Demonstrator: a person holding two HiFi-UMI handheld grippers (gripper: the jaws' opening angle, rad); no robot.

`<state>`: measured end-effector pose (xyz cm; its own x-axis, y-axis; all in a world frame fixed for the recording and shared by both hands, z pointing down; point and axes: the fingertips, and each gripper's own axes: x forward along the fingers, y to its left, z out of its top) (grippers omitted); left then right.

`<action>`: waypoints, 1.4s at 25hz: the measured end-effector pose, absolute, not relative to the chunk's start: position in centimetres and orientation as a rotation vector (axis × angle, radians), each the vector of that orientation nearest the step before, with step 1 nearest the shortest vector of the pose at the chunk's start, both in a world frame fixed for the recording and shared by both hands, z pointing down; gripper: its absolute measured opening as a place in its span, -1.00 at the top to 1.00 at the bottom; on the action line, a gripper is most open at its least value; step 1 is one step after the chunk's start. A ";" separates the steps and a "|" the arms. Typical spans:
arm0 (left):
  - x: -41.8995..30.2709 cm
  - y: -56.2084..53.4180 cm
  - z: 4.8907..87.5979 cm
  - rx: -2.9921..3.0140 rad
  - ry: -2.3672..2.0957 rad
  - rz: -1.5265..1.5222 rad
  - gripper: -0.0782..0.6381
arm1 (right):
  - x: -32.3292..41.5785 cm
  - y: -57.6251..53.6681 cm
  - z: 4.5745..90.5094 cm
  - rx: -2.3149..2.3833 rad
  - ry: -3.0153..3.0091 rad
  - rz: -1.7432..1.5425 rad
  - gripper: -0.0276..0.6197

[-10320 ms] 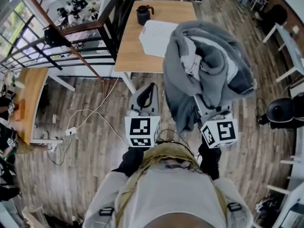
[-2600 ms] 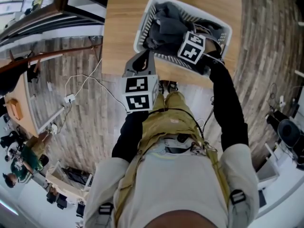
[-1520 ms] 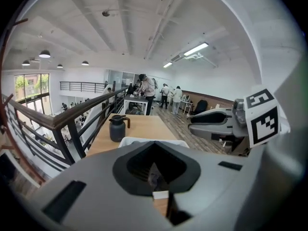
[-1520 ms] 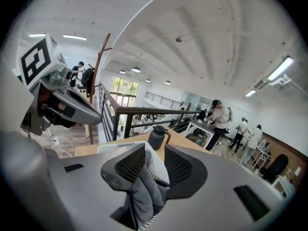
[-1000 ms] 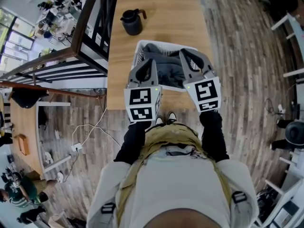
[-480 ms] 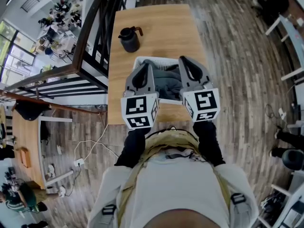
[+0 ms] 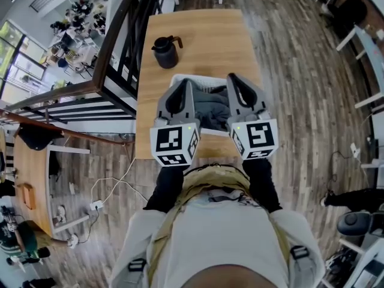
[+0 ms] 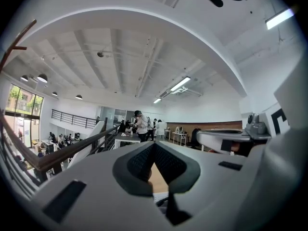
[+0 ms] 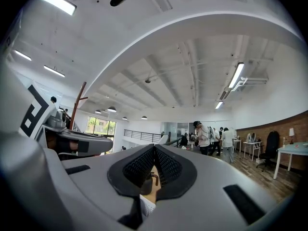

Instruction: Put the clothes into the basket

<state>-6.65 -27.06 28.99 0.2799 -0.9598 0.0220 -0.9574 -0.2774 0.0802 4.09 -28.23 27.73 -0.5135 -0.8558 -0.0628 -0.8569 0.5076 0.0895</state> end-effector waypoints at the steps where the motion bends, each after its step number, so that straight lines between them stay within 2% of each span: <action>1: -6.7 -27.1 28.9 2.450 -1.843 -0.050 0.78 | 4.1 -28.3 27.6 -1.541 2.716 0.173 0.84; 35: -4.4 -26.4 30.7 2.461 -1.798 0.043 0.78 | 4.6 -27.0 28.0 -1.515 2.729 0.181 0.84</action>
<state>-4.43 -26.45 30.71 0.3052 -0.9491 0.0776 -0.9517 -0.3013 0.0584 4.64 -26.98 27.98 -0.5302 -0.8450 -0.0695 -0.8468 0.5237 0.0934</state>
